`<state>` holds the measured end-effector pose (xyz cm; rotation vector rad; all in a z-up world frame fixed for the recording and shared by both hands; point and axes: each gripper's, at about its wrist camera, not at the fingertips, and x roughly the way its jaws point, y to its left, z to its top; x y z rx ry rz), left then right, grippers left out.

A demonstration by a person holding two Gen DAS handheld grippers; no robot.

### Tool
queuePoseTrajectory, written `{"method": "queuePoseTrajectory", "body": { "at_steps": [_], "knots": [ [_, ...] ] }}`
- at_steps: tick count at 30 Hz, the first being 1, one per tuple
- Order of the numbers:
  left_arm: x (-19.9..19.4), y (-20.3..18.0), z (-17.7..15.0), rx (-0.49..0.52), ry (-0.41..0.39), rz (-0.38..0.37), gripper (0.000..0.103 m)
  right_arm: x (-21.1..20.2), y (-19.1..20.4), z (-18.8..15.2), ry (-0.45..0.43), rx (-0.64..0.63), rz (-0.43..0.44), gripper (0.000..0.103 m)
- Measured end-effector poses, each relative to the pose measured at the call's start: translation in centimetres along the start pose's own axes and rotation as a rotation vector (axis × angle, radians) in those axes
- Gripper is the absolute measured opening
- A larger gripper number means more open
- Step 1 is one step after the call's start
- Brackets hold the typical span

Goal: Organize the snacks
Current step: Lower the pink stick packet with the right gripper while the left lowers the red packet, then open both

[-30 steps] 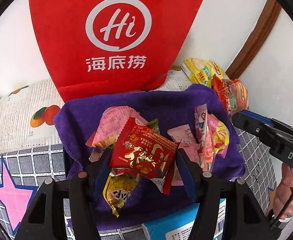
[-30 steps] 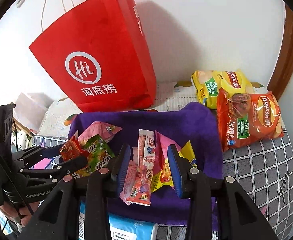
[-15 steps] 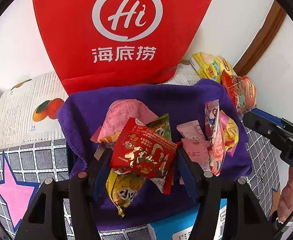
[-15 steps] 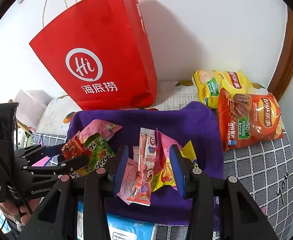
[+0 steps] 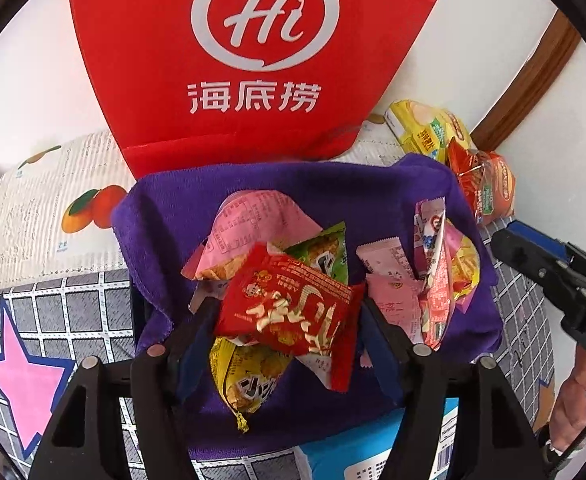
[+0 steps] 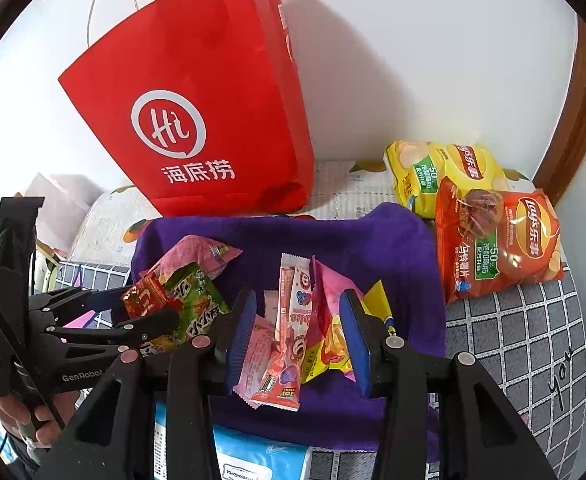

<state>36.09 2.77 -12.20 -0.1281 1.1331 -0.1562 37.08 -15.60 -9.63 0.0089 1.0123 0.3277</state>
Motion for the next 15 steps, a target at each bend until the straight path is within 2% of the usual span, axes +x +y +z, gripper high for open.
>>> {"method": "queuePoseTrajectory", "body": {
  "at_steps": [10,13,15],
  "knots": [
    [-1.7,0.3,0.1,0.006,-0.058,-0.001,0.076,-0.2,0.1,0.0,-0.004,-0.003,-0.002,0.044],
    [-2.1,0.5,0.2,0.004,-0.071,0.0,0.076,-0.4,0.2,0.0,-0.013,-0.001,-0.01,0.052],
    [-2.3,0.6,0.2,0.002,-0.074,0.009,0.076,-0.6,0.2,0.1,-0.023,-0.001,-0.022,0.052]
  ]
}}
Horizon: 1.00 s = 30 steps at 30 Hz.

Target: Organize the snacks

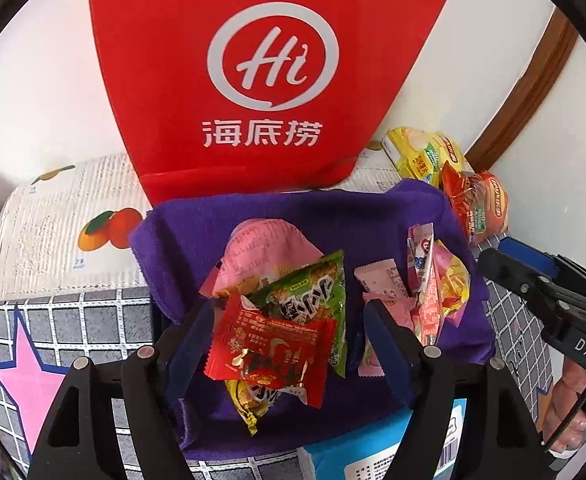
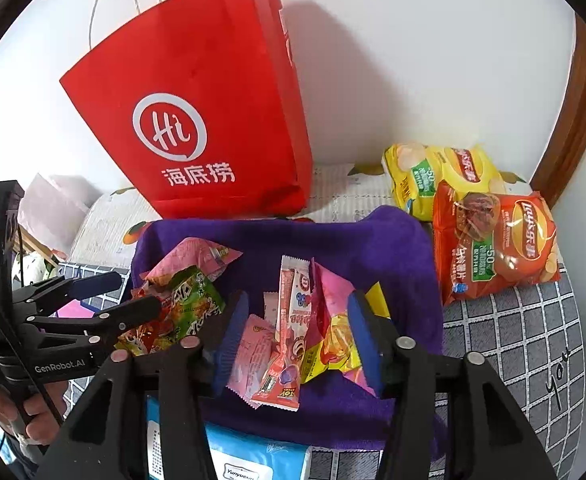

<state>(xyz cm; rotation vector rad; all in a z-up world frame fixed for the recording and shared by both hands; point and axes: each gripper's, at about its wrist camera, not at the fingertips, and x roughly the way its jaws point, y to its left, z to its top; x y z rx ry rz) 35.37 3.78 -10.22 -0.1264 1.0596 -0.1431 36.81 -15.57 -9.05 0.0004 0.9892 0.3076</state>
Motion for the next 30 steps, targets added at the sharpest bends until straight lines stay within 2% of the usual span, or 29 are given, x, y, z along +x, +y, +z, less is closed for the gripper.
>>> {"method": "queuePoseTrajectory", "body": {
  "at_steps": [5,10,14,19,24,28,30],
  "knots": [
    [-0.8,-0.2,-0.2,0.008,-0.013,0.025,0.076,-1.3,0.4,0.0,-0.026,0.004,-0.042,0.059],
    [-2.0,-1.3,-0.3,0.04,-0.043,0.047,0.076,-3.4,1.1,-0.7,-0.051,0.007,-0.063,0.06],
    [-2.9,-2.2,-0.6,0.06,-0.059,0.057,0.076,-5.2,1.7,-2.2,-0.067,-0.004,-0.101,0.075],
    [-4.6,-4.2,-1.3,0.103,-0.096,0.079,0.076,-7.7,1.3,-4.2,-0.052,0.018,-0.147,0.077],
    [-7.2,-5.6,-3.6,0.125,-0.1,0.071,0.079,-10.4,1.4,-6.4,-0.067,0.025,-0.188,0.077],
    [-10.3,-6.1,-6.1,0.132,-0.152,0.12,0.09,-13.1,2.2,-8.9,-0.125,0.031,-0.192,0.091],
    [-11.6,-6.5,-7.4,0.147,-0.18,0.153,0.091,-14.3,2.8,-10.1,-0.149,0.027,-0.197,0.092]
  ]
}}
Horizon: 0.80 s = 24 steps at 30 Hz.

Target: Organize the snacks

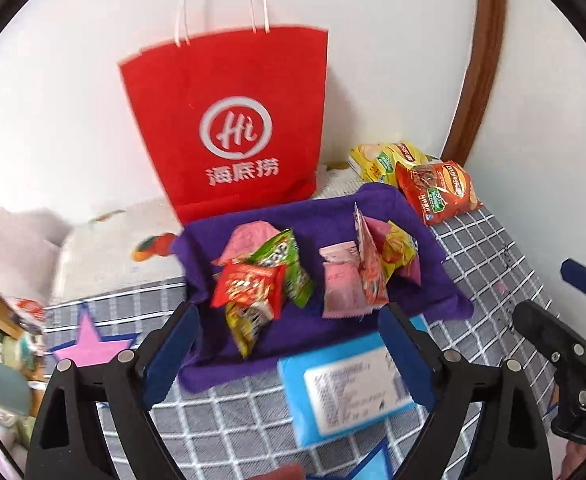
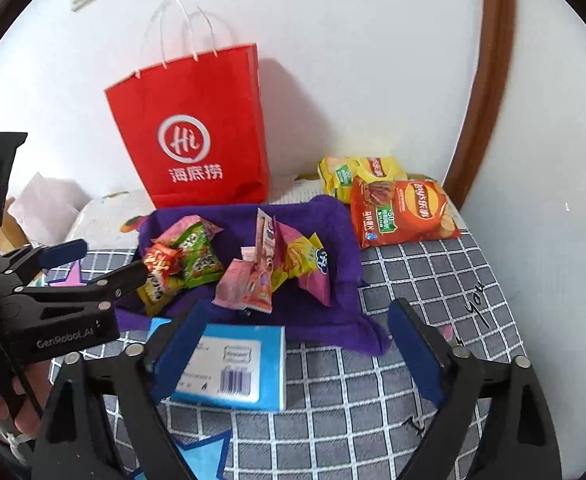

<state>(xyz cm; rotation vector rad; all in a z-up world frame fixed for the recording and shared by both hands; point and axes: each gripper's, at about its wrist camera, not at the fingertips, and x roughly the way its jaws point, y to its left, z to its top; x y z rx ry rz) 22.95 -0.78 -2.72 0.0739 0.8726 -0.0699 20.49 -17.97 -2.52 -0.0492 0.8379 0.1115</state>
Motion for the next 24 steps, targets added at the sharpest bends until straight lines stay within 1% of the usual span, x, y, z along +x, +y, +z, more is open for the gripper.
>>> {"method": "queuePoseTrajectory", "body": {
  "at_steps": [2,5,8,10,15,18,20,24],
  "knots": [
    [-1.7,-0.1,-1.2,0.004,-0.02,0.017,0.091,-1.2,0.3,-1.0,-0.015,-0.006,-0.003,0.094],
    [-3.8,-0.3,-2.9,-0.012,-0.041,0.023,0.091,-2.8,0.7,-2.6,-0.028,-0.004,-0.006,0.096],
    [-5.1,-0.5,-4.5,-0.024,-0.05,0.024,0.091,-4.2,0.9,-4.3,-0.032,-0.002,-0.023,0.097],
    [-6.2,-0.7,-5.8,-0.032,-0.057,0.026,0.091,-4.9,1.0,-5.6,-0.029,0.003,-0.036,0.1],
    [-9.2,-1.0,-8.7,-0.042,-0.099,0.048,0.091,-6.7,1.0,-8.4,-0.031,0.007,-0.069,0.1],
    [-11.0,-1.0,-9.9,-0.054,-0.127,0.049,0.091,-8.3,1.1,-9.7,-0.048,0.019,-0.067,0.1],
    [-12.1,-1.1,-10.7,-0.054,-0.149,0.064,0.091,-9.2,1.3,-10.3,-0.06,0.02,-0.063,0.1],
    [-13.7,-0.8,-11.7,-0.061,-0.181,0.069,0.091,-10.9,2.0,-11.3,-0.087,0.021,-0.067,0.1]
  ]
}}
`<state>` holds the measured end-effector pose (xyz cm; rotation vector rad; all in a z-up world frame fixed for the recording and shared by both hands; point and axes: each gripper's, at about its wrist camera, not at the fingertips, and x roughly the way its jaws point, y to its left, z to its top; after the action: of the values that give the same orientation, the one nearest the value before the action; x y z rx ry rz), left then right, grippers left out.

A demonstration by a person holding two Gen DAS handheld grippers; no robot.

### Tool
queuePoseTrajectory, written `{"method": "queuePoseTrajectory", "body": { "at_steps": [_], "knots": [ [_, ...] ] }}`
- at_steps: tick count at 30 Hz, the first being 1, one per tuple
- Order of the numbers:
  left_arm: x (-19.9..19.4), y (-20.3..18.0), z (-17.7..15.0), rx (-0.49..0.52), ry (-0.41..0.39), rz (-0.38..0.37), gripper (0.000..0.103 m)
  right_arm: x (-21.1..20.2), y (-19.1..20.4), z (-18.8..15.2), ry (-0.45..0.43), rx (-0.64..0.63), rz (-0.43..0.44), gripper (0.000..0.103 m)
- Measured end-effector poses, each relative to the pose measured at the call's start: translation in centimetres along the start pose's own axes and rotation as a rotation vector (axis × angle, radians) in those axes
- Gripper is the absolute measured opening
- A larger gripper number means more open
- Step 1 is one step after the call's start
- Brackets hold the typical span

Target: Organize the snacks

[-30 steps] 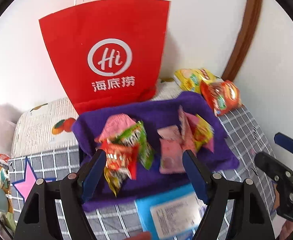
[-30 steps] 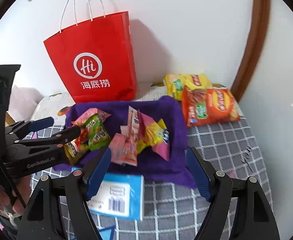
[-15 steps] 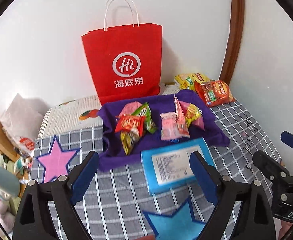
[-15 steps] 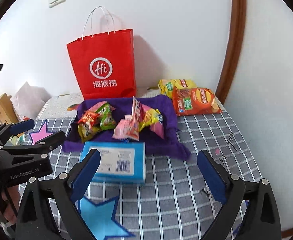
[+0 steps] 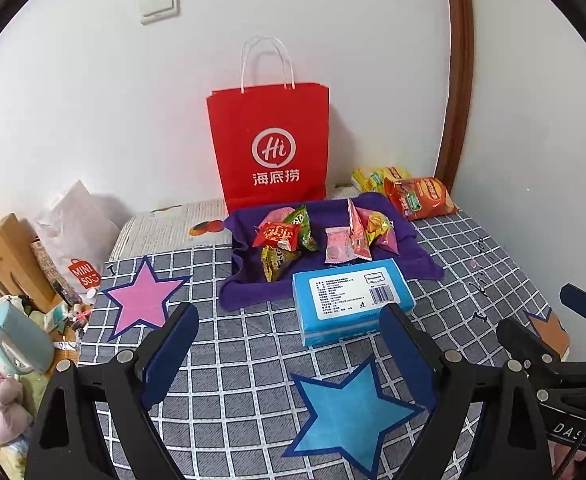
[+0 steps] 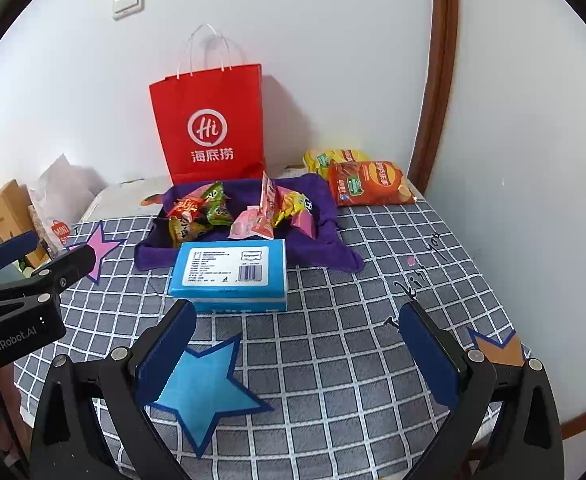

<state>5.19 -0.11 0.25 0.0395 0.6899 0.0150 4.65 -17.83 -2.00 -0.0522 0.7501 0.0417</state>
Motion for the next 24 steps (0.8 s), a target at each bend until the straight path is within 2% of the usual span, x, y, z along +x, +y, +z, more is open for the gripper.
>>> {"method": "queuePoseTrajectory", "body": {
  "at_steps": [12,24],
  "knots": [
    [-2.5,0.8,-1.3,-0.024,-0.029,-0.018,0.091,-3.4,0.2,-0.7,-0.06,0.019,-0.017,0.1],
    [-3.3,1.2,-1.7,-0.039,-0.035,-0.029,0.091,-4.2,0.6,-1.1,-0.074,0.018,-0.019,0.1]
  ]
}}
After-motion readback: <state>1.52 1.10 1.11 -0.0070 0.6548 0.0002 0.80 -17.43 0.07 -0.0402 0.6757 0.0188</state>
